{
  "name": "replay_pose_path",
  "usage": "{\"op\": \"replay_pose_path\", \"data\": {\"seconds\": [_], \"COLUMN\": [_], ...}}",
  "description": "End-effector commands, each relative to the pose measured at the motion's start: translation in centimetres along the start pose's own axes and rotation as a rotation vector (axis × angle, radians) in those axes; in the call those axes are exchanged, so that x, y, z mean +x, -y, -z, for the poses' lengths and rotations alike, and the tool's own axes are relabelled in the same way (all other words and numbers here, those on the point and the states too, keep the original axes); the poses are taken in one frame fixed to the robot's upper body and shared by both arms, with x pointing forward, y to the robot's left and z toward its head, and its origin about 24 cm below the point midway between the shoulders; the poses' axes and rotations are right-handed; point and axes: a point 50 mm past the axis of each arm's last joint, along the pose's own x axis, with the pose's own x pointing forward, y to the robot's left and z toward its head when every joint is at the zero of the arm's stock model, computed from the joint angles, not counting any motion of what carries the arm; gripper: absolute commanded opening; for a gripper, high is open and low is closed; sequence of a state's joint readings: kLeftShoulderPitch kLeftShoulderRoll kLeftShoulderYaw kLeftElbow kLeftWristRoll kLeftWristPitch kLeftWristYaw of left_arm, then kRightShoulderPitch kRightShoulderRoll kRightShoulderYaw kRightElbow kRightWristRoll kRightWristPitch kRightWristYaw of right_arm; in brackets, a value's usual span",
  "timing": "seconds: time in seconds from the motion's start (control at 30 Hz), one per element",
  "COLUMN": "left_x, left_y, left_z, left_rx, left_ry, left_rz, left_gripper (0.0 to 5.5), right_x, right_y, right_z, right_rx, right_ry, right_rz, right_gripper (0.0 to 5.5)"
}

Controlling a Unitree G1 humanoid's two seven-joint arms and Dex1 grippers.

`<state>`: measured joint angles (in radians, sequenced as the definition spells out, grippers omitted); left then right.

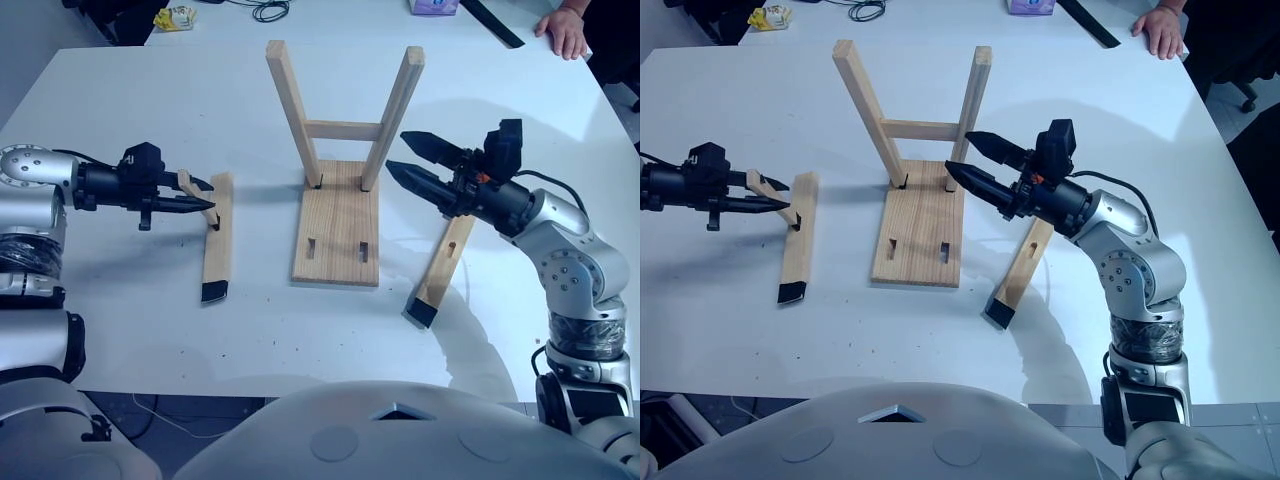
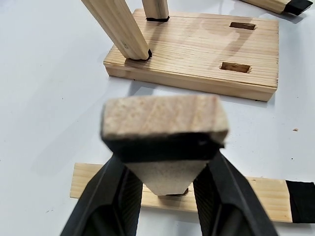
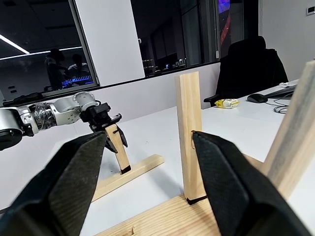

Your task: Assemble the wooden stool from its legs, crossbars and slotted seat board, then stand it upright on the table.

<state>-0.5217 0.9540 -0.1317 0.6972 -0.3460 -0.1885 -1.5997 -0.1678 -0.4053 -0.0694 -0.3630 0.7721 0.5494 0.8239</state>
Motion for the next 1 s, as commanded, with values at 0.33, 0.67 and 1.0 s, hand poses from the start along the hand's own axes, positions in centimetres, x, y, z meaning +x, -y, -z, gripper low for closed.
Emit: {"op": "replay_pose_path", "data": {"seconds": [0.33, 0.67, 1.0], "left_x": [2.4, 3.5, 4.4], "left_y": [1.4, 3.7, 4.6], "left_z": [2.0, 5.8, 6.6], "left_rx": [-0.006, -0.162, -0.111], "left_ry": [-0.099, -0.262, -0.329], "left_rz": [0.144, 0.274, 0.355], "left_gripper": [1.3, 1.3, 1.3], "right_x": [0.4, 0.9, 1.0], "right_y": [0.2, 0.2, -0.1], "right_z": [-0.3, -0.2, 0.1], "right_rx": [-0.009, 0.0, 0.008], "right_ry": [-0.007, -0.008, 0.026], "right_rz": [-0.022, -0.038, -0.005], "right_gripper": [3.22, 3.22, 3.22]}}
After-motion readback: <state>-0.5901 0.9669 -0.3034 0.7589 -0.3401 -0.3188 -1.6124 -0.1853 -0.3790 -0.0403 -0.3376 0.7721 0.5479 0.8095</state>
